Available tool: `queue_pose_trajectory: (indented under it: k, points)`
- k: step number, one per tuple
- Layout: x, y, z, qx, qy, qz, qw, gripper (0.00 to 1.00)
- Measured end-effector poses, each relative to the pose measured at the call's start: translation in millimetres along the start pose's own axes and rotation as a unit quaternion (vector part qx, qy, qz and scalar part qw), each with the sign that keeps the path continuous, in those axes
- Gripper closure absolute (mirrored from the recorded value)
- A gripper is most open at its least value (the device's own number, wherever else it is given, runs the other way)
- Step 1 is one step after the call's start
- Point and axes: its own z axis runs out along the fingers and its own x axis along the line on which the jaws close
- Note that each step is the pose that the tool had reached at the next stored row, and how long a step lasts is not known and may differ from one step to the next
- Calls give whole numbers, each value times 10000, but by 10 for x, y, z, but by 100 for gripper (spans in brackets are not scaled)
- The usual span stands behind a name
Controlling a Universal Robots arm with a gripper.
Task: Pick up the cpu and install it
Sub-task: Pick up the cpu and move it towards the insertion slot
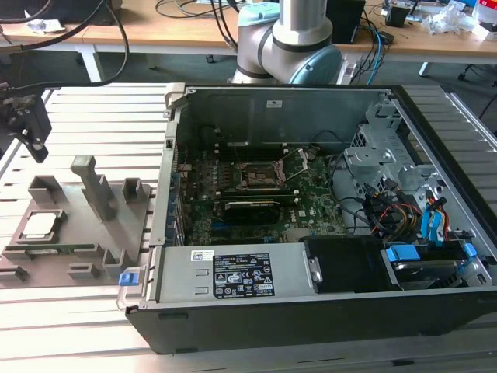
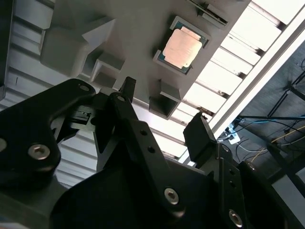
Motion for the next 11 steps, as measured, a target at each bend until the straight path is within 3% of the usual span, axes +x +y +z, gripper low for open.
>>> queue_pose_trajectory:
  k: [11]
  points:
    - [2, -4, 132, 0, 0, 0, 10000, 32]
